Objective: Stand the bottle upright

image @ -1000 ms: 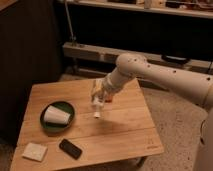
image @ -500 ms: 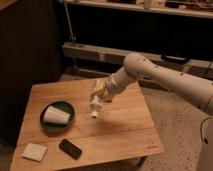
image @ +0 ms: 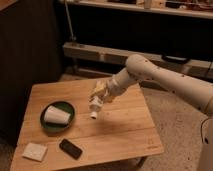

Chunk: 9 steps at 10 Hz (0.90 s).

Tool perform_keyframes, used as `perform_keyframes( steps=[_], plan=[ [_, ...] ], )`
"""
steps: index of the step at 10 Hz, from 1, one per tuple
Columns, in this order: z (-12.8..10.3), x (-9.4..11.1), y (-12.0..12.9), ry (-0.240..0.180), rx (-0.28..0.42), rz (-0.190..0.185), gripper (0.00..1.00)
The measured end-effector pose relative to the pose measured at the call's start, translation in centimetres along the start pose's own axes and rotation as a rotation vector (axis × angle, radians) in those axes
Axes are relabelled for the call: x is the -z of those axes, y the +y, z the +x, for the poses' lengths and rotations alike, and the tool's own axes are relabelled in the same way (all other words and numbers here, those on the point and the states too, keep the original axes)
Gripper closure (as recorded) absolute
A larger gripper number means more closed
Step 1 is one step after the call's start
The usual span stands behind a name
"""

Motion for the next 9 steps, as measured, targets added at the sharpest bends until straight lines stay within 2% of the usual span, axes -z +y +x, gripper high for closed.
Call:
perform_keyframes(
  steps=[2, 6, 7, 9],
  plan=[
    [0.8, -0.2, -0.1, 0.02, -0.03, -0.012, 1.0],
    [2.7, 0.1, -1.7, 0.041, -0.119, -0.002, 1.0],
    [3.2, 0.3, -2.3, 0.047, -0.158, -0.006, 1.0],
    [3.5, 0.4, -2.6, 0.057, -0.196, -0.021, 1.0]
  ],
)
